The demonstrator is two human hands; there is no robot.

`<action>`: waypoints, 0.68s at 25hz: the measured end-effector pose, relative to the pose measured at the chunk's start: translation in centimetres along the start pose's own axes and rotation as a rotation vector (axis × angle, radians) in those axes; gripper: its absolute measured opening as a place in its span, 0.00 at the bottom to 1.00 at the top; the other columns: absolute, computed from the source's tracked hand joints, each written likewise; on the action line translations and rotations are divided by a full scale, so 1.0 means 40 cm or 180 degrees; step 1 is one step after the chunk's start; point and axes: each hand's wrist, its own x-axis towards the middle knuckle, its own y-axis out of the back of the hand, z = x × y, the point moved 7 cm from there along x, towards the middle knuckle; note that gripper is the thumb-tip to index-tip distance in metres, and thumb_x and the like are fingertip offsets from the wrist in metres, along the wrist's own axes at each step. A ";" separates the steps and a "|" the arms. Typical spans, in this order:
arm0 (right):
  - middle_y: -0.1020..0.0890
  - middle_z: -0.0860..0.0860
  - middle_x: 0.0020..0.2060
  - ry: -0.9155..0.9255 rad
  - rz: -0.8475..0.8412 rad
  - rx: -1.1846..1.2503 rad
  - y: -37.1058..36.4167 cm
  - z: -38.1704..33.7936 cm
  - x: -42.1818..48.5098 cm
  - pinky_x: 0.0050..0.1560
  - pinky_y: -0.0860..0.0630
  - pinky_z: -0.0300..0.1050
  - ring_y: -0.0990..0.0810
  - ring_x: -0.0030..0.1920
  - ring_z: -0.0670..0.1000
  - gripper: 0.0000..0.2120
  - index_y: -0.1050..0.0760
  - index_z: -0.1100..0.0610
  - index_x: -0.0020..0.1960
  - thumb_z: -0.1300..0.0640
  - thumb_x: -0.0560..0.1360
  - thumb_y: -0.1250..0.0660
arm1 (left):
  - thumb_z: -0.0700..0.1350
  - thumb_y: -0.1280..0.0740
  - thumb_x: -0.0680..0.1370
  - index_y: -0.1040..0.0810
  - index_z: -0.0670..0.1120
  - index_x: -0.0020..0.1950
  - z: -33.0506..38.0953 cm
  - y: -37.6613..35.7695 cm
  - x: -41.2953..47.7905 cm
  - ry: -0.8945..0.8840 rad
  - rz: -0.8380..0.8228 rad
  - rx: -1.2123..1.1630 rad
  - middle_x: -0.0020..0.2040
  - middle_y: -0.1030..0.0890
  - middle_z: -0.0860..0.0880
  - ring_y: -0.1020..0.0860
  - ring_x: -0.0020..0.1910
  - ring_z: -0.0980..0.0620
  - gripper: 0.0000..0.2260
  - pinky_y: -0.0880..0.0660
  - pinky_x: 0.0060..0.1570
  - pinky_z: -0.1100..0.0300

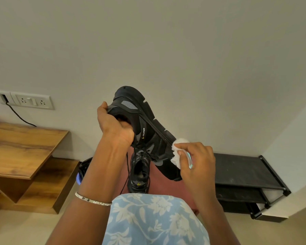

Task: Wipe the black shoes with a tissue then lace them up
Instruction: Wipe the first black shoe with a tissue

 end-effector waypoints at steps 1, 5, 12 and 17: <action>0.18 0.45 0.51 -0.0042 -0.0015 0.0030 0.001 0.003 0.000 0.49 0.22 0.55 0.25 0.53 0.48 0.10 0.18 0.48 0.54 0.61 0.76 0.29 | 0.56 0.39 0.80 0.20 0.42 0.58 -0.001 0.000 0.000 -0.0004 -0.0020 0.0015 0.53 0.16 0.41 0.18 0.53 0.41 0.19 0.21 0.50 0.47; 0.18 0.44 0.50 0.0123 -0.0173 0.0387 -0.021 -0.052 0.062 0.49 0.23 0.41 0.22 0.52 0.46 0.08 0.18 0.50 0.54 0.61 0.77 0.29 | 0.56 0.37 0.79 0.19 0.44 0.55 -0.028 -0.003 -0.014 -0.0011 -0.0058 0.0185 0.48 0.14 0.43 0.17 0.51 0.43 0.17 0.19 0.49 0.49; 0.17 0.48 0.50 0.0320 0.0213 0.0976 -0.034 -0.168 0.138 0.48 0.28 0.28 0.20 0.51 0.44 0.06 0.18 0.56 0.55 0.59 0.79 0.31 | 0.55 0.38 0.79 0.19 0.42 0.58 -0.059 -0.020 -0.044 0.0013 -0.0312 0.0728 0.48 0.15 0.42 0.17 0.48 0.43 0.19 0.20 0.46 0.52; 0.17 0.50 0.50 0.0850 0.0543 0.0635 0.006 -0.247 0.203 0.48 0.27 0.36 0.22 0.51 0.49 0.06 0.18 0.56 0.54 0.60 0.79 0.32 | 0.56 0.41 0.81 0.16 0.43 0.50 -0.090 -0.054 -0.086 0.0117 -0.0782 0.1404 0.44 0.14 0.43 0.16 0.41 0.47 0.19 0.20 0.43 0.55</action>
